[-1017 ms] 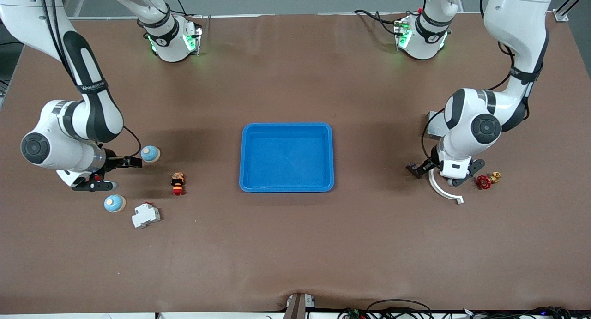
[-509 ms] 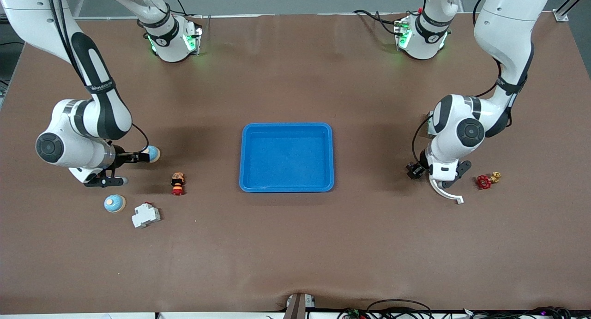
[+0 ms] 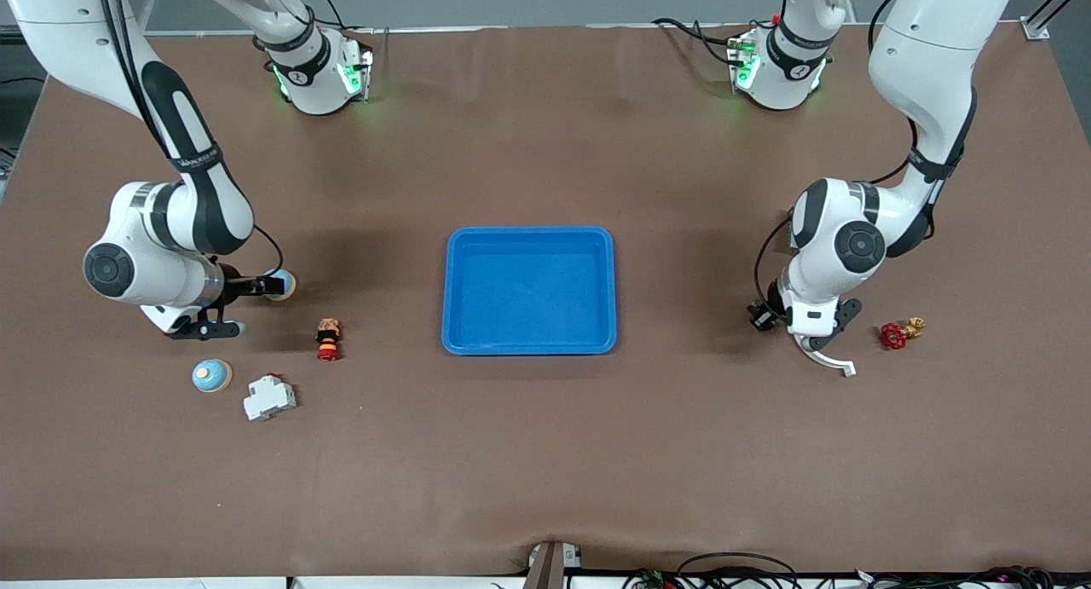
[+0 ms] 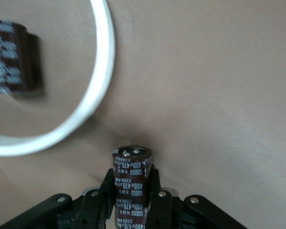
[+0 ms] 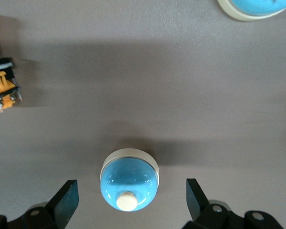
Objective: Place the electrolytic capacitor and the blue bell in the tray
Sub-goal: 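Grasp the capacitor with the left gripper while the right gripper grasps the bell, then lower the capacitor into the blue tray and open the left gripper, then return the left gripper to the capacitor while the right gripper carries the bell, then lower the bell into the tray while the left gripper grasps the capacitor, then reach the right gripper to the other bell while the left gripper carries the capacitor, then release the capacitor in the tray while the right gripper grasps the bell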
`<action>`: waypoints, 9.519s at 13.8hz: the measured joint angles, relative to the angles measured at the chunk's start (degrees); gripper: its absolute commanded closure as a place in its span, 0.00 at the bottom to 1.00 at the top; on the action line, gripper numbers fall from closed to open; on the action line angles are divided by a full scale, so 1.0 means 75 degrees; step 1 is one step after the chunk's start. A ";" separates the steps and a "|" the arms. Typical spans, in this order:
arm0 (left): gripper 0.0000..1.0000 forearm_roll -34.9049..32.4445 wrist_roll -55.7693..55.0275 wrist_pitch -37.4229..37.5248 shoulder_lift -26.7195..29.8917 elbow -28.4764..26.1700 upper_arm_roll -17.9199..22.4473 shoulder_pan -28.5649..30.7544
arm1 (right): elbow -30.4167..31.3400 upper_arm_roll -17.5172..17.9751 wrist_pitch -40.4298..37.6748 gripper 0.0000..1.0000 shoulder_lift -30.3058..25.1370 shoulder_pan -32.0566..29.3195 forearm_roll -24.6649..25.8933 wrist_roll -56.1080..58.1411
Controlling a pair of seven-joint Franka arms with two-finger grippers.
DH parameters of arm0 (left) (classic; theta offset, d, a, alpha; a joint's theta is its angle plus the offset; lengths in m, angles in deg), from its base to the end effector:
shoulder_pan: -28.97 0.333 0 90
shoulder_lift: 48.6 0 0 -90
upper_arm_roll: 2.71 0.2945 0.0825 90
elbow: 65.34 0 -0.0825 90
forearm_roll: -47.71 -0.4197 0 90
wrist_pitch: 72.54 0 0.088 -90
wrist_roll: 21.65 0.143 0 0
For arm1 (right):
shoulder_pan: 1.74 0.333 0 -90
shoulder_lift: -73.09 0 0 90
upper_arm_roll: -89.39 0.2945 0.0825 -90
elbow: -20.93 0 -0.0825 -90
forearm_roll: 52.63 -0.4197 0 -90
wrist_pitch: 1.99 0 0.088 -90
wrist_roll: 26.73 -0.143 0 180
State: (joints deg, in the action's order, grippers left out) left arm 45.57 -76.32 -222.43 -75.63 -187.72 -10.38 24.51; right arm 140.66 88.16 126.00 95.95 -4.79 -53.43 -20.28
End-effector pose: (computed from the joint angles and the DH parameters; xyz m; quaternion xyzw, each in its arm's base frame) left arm 0.5679 -0.1282 0.0988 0.9348 0.3546 -0.0059 0.0210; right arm 0.5585 -0.0417 0.1286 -0.9918 -0.0141 0.1264 0.0125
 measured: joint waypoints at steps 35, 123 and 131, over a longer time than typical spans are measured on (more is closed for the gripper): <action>0.00 -0.0872 -0.5402 0.2767 0.0418 0.2462 -0.1516 -0.1534 | -0.0331 0.0038 -0.0842 0.77 0.0305 0.0088 -0.0007 0.0165; 1.00 -0.2664 -0.5265 0.3063 -0.1121 0.3574 -0.2924 -0.0008 | -0.2070 -0.0209 0.1051 0.00 0.1272 -0.0550 0.0600 0.5326; 1.00 -0.2662 -0.7195 0.2456 -0.1233 0.3570 -0.3007 -0.0719 | -0.2761 -0.0207 0.1040 0.00 0.1890 -0.0550 0.0595 0.5326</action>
State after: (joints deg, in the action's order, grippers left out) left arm 25.61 -130.28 -204.01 -84.87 -160.95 -32.94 19.12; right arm 119.95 86.60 133.80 110.12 -8.92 -48.97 19.67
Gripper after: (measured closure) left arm 0.661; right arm 0.000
